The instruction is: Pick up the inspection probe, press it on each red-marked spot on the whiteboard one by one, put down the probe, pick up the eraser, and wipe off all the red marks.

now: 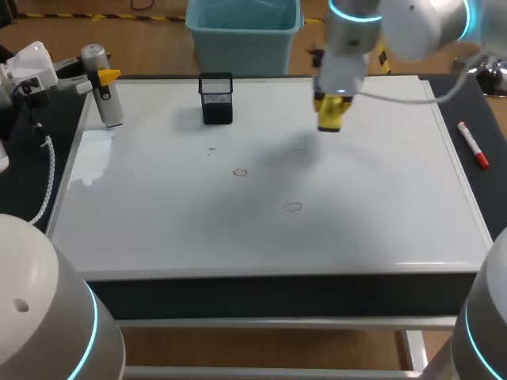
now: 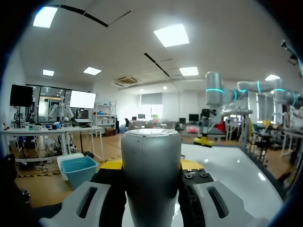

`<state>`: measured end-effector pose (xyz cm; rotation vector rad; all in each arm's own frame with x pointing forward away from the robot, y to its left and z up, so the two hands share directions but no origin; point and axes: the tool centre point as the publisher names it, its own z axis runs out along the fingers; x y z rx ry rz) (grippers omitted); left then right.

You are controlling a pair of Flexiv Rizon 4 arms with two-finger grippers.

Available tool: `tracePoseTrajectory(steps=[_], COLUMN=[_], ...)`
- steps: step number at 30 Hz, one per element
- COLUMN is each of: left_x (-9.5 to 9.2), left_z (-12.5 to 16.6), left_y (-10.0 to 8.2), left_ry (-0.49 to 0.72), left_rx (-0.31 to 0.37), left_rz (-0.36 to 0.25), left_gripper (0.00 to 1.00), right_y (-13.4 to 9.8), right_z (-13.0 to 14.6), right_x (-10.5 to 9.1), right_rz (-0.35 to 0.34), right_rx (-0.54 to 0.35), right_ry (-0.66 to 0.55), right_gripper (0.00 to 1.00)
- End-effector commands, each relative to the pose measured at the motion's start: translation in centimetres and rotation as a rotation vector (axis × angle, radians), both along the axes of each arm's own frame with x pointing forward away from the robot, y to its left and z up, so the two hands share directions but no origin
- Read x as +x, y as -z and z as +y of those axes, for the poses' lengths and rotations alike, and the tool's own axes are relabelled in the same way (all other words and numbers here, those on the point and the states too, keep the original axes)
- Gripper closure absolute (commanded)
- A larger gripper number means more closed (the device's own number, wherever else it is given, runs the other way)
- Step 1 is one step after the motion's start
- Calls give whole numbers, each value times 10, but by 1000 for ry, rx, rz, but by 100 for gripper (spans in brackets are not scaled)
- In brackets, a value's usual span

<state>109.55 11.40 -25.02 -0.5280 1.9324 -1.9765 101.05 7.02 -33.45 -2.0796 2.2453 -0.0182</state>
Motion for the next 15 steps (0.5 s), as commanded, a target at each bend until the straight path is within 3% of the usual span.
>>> tracePoseTrajectory(steps=[1,8,15], left_x=[0,0,0], left_z=[-1,-1,-1], left_y=[0,0,0], left_ry=[-2,-2,-2], left_rx=[-2,-2,-2], left_rz=[-3,-3,-3], left_gripper=[100,100,100], right_y=[-11,0,15], right_z=[29,83,114], right_x=[-52,-98,-116], right_rz=[-63,-37,1], right_rx=[-7,5,10], right_ry=[-48,-185,-269], right_gripper=[100,100,100])
